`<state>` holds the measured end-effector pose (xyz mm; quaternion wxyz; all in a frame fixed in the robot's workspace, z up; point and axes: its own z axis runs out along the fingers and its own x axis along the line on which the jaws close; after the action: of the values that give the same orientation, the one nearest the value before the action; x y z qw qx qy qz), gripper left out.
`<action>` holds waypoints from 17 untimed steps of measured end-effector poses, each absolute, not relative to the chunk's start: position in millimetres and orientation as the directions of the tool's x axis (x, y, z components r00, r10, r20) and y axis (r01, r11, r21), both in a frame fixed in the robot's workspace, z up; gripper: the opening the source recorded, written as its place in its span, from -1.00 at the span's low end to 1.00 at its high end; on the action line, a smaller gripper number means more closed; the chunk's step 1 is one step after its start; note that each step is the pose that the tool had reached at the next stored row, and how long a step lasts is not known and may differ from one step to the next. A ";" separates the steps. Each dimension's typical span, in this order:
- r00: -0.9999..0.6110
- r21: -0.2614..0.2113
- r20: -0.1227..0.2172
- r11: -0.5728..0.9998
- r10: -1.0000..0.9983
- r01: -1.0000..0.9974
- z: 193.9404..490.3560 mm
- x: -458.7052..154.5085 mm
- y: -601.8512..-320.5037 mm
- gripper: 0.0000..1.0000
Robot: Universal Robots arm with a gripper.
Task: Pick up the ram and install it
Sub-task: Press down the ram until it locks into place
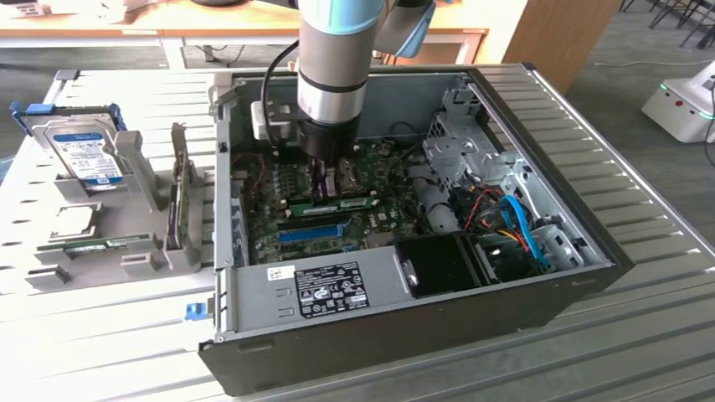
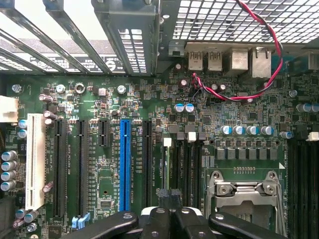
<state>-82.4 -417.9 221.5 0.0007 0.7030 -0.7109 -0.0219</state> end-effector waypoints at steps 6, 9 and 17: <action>-0.012 0.032 -0.030 0.011 -0.999 -0.999 221.5 -82.4 -417.9 -0.80; -0.012 0.031 -0.031 0.011 -0.999 -0.999 225.7 -82.2 -417.7 -0.80; -0.012 0.032 -0.030 0.011 -0.999 -0.999 243.4 -82.3 -417.9 -0.80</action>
<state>-82.3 -417.9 243.4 0.0007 0.7030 -0.7109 -0.0219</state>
